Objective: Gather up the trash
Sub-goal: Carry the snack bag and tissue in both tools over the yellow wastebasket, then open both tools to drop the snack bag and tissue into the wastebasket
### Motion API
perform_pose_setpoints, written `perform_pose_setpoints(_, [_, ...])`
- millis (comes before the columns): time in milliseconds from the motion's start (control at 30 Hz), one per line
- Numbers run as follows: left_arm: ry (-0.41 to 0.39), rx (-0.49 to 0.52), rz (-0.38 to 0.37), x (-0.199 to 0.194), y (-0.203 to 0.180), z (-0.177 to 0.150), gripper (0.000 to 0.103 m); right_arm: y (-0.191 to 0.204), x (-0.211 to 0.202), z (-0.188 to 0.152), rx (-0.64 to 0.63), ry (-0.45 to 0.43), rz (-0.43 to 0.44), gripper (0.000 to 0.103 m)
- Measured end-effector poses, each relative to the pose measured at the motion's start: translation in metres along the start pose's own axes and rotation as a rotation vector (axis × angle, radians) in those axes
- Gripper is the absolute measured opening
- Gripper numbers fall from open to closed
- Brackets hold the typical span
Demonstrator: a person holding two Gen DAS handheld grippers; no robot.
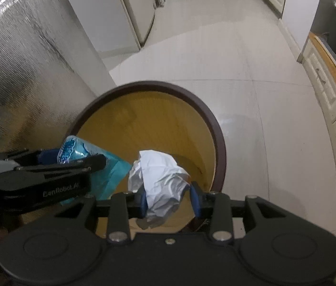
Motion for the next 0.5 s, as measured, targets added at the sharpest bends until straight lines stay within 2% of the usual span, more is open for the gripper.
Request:
perform_pose_setpoints(400, [0.057, 0.036, 0.002, 0.027, 0.002, 0.007, 0.059, 0.006, 0.033, 0.005, -0.079, 0.11, -0.04, 0.038])
perform_pose_setpoints(500, [0.067, 0.034, 0.004, 0.031, 0.004, 0.005, 0.059, 0.008, 0.039, 0.004, -0.104, 0.128, -0.051, 0.042])
Point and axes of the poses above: each gripper's, at about its wrist camera, not at the fingertips, and x roughly the way its jaws point, y to its left, z to its top, the point moved 8 cm from there along x, roughly the way its jaws point, and after that the axes turned 5 degrees about -x, right-handed, at the moved point
